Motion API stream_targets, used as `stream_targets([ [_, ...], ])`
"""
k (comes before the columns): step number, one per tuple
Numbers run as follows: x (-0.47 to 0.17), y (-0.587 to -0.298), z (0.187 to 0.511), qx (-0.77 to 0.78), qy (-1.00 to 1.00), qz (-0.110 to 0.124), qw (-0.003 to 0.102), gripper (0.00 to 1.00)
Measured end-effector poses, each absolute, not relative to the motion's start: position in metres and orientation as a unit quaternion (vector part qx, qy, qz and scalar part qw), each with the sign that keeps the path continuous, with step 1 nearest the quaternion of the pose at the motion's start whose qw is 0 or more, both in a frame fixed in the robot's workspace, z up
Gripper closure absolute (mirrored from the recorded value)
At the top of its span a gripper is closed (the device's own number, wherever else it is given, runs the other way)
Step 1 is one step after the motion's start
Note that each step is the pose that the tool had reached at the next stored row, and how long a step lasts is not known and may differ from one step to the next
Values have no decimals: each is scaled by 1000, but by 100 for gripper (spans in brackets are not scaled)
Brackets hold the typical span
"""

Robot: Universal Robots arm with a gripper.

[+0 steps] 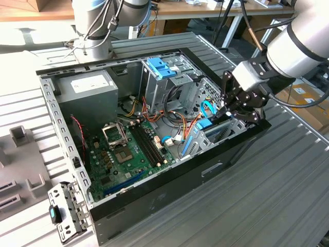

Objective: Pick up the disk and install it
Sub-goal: 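Insert the second disk wire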

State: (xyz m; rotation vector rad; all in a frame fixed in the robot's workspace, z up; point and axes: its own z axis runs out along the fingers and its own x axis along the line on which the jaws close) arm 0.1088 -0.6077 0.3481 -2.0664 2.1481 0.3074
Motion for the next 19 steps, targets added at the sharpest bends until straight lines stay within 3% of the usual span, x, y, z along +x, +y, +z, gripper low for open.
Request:
stream_targets([
  [19,133,-608,379,-688,715,102,72,89],
])
